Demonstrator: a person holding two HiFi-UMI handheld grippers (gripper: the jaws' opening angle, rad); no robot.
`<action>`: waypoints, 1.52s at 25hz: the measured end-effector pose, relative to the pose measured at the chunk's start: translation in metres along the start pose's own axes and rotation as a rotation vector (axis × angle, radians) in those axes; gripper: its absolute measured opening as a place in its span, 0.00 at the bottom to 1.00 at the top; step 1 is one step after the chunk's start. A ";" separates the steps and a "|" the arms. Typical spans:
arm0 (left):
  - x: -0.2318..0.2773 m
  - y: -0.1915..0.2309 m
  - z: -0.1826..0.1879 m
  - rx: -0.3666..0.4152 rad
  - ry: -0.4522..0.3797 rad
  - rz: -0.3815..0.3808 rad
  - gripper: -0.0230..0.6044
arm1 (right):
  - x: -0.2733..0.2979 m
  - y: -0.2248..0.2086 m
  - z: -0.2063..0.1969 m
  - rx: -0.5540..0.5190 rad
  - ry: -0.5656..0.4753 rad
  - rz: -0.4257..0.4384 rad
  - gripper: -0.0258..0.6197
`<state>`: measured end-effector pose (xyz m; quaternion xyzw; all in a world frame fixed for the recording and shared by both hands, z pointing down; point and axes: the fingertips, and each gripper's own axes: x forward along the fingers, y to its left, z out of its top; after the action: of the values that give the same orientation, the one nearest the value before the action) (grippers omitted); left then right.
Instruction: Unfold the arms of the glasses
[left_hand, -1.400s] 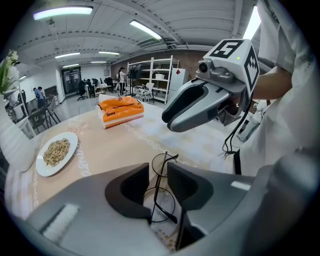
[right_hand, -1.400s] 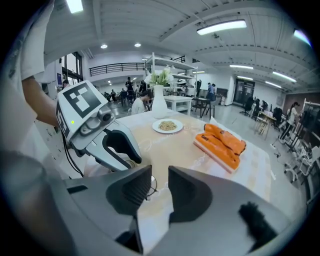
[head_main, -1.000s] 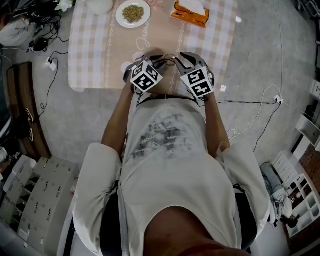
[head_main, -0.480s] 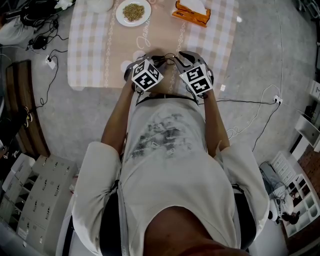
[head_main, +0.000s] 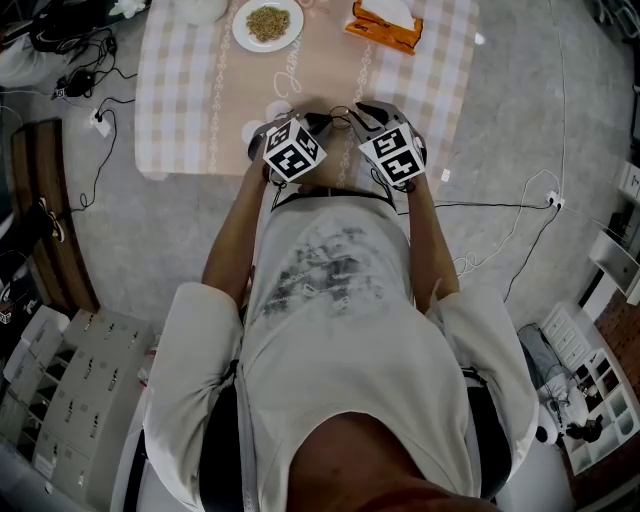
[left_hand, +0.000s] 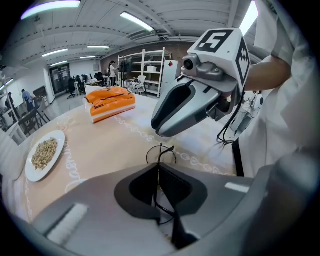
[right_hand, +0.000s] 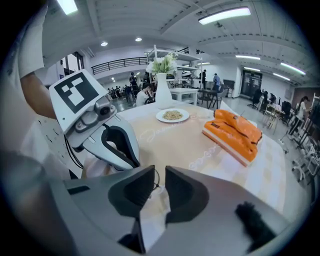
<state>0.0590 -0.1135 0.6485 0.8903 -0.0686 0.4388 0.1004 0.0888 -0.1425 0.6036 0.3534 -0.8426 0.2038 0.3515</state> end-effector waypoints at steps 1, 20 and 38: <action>0.000 -0.001 0.000 0.003 -0.001 -0.005 0.06 | 0.001 -0.001 -0.001 -0.003 0.004 0.003 0.15; -0.001 -0.007 -0.004 0.031 -0.005 -0.033 0.06 | 0.031 0.009 -0.019 -0.093 0.118 0.140 0.07; -0.005 -0.005 -0.001 0.042 -0.039 -0.018 0.06 | 0.039 0.018 -0.013 -0.255 0.182 0.167 0.07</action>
<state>0.0557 -0.1078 0.6444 0.9013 -0.0533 0.4216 0.0841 0.0621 -0.1405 0.6395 0.2147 -0.8528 0.1547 0.4501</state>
